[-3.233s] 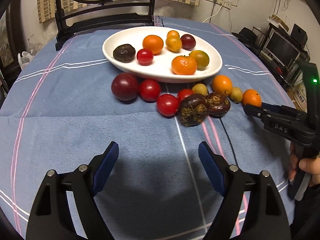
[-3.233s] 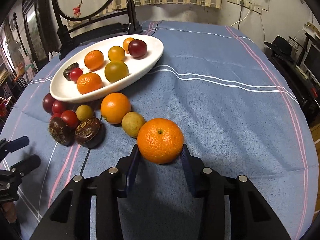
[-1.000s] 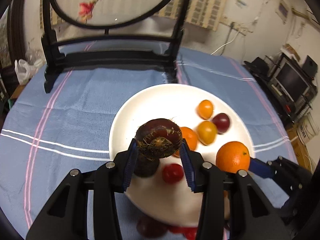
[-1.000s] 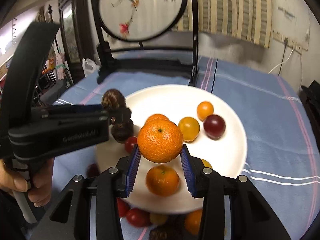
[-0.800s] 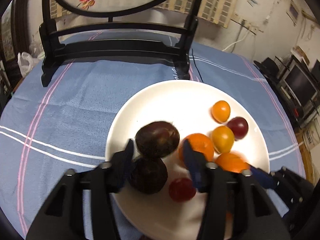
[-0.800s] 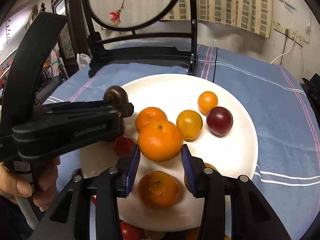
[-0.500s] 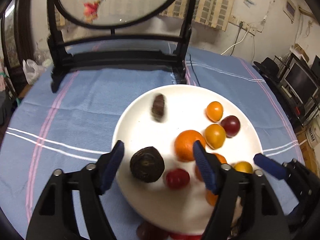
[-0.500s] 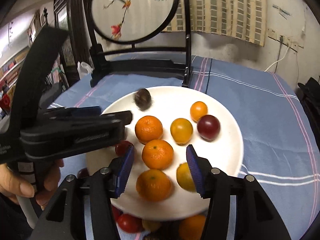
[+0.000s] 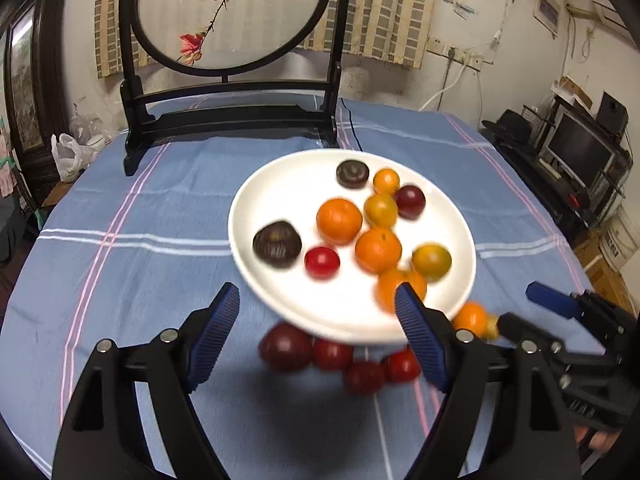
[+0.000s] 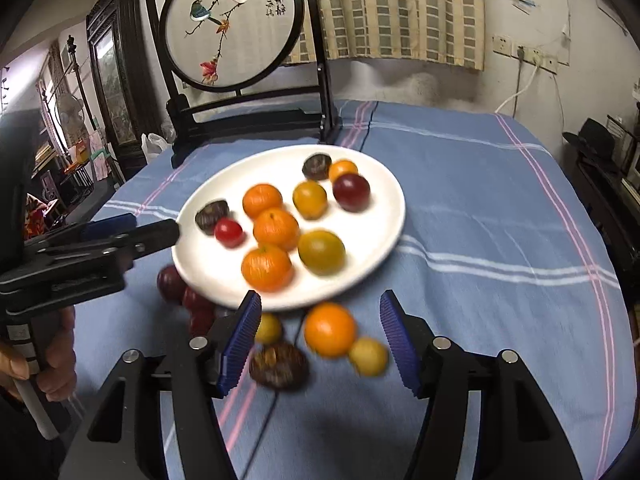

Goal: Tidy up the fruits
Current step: 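Carry the brown fruit and mandarin over the plate and open both tools, then grasp the brown wrinkled fruit on the cloth with the right tool, then grasp the large dark-red tomato with the left tool while the right tool holds the brown fruit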

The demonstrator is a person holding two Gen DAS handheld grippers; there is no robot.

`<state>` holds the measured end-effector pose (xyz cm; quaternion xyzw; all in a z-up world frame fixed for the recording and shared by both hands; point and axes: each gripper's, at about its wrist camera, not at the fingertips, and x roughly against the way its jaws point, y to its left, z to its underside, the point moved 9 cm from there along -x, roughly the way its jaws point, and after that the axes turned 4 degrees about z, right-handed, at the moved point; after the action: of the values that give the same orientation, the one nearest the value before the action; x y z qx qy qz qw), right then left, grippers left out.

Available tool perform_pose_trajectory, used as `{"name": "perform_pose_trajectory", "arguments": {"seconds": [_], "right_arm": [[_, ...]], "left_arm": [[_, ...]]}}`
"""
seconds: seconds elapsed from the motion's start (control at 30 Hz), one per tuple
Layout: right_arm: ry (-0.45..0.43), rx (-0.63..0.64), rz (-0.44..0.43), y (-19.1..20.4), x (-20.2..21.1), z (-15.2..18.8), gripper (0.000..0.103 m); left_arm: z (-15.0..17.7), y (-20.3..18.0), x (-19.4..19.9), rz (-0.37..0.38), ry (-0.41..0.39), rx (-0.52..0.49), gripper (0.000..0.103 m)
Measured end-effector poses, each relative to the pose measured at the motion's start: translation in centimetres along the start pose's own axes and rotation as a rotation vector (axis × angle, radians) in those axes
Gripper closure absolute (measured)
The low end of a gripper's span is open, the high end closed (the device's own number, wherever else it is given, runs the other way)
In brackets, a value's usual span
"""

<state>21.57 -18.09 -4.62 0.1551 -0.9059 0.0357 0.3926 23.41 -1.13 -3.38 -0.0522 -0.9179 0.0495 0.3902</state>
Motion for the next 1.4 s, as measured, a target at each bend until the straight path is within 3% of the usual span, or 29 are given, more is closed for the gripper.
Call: {"name": "perform_pose_trajectory", "arguments": {"seconds": [0.3,0.47,0.73,0.87,0.9,0.93,1.4], "right_arm": [[0.05,0.058,-0.015,2.0,0.7,4.1,0.041],[0.097,0.084,-0.004,3.4,-1.0,4.9,0.041],[0.174,0.102,0.053,4.1,-4.3,5.4,0.04],[0.165,0.129,0.085,4.6,-5.0,4.9,0.041],[0.151,0.131,0.102,4.6,-5.0,4.6,0.046],[0.142,0.129,0.107,4.6,-5.0,4.5,0.061],[0.085,0.045,-0.016,4.1,-2.0,5.3,0.061]], "left_arm": [[4.6,1.5,2.3,-0.015,0.003,-0.038,0.022],[5.4,2.6,2.2,-0.027,0.003,-0.049,0.019],[6.0,3.6,1.1,0.021,0.013,-0.015,0.019],[6.3,3.8,0.7,0.041,0.036,0.011,0.019],[6.2,3.9,0.6,0.04,0.034,0.013,0.019],[6.3,3.9,0.5,0.036,0.035,0.011,0.019],[7.1,3.9,-1.5,-0.018,0.08,-0.009,0.019]]}}
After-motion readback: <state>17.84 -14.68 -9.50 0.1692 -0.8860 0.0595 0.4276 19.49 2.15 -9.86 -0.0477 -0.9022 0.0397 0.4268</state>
